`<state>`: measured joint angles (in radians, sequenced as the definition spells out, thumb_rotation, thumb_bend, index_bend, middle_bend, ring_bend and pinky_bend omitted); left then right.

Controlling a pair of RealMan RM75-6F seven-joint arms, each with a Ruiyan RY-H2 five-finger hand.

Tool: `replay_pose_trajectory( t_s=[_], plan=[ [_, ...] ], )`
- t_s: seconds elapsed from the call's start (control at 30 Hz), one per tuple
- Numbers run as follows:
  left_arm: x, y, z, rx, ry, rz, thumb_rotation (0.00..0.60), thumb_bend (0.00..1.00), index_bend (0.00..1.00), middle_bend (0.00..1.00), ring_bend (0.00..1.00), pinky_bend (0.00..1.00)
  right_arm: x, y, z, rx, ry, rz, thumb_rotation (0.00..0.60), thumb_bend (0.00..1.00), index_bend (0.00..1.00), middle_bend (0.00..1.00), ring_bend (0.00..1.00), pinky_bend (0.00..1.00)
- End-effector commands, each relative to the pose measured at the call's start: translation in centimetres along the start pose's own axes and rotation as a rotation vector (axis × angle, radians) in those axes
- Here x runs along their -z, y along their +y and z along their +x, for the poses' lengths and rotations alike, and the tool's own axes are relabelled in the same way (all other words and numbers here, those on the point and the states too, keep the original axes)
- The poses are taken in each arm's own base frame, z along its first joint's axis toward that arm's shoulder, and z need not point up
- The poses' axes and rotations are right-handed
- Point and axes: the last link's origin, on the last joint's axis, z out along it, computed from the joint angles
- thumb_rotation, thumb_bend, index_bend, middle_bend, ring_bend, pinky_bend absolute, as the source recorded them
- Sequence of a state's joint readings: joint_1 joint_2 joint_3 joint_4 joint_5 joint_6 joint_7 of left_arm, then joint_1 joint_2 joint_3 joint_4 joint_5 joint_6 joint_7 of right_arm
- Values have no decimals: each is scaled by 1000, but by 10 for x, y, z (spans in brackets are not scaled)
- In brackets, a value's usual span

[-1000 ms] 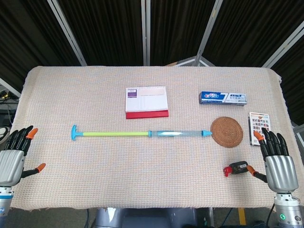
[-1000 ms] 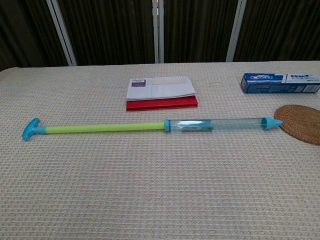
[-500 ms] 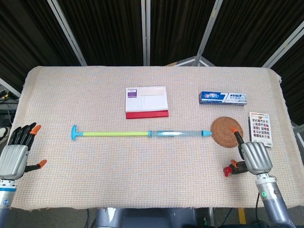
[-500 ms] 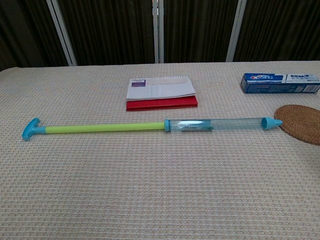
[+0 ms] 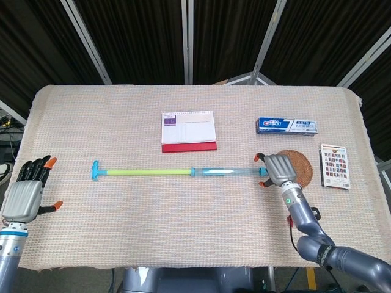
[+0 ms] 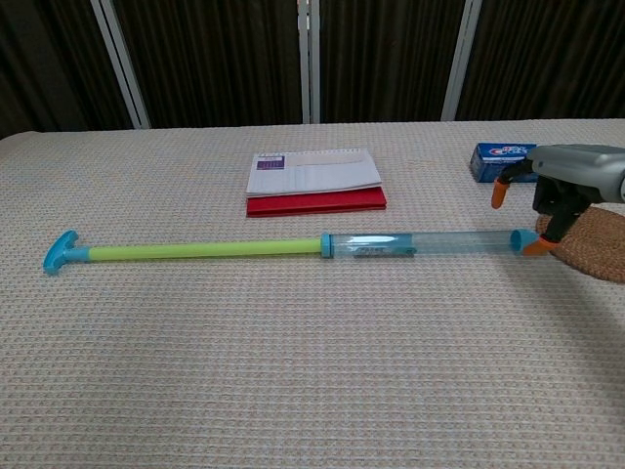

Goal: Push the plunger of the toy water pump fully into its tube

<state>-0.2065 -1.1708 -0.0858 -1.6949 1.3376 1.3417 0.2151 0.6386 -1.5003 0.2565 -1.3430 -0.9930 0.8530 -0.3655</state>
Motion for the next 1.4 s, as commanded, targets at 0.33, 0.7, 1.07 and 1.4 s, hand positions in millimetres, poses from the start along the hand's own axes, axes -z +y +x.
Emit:
replay_pose_trajectory(
  t_s=[0.33,0.7,1.07,1.4],
  plan=[
    [-3,-2,-3,-5,-11,13,600,0,0,0,0,0,-21,-26,-18,25,13,6,600,112,446,1000,1000,1000],
    [-5,-3,-6,-10,-23,20,600,0,0,0,0,0,-33,-33,-32,53,18,3,600,133,488,1000,1000,1000],
    [-17,-3,-10,-12,-28,29,600,0,0,117,99,109,-35,-34,-34,40,21,-2,600,288,635,1000,1000,1000],
    [-89,34,-28,-24,-94,-122,600,146,320,847,790,1000,-29,-36,-30,39,23,-11,600,295,648,1000,1000,1000]
  ],
)
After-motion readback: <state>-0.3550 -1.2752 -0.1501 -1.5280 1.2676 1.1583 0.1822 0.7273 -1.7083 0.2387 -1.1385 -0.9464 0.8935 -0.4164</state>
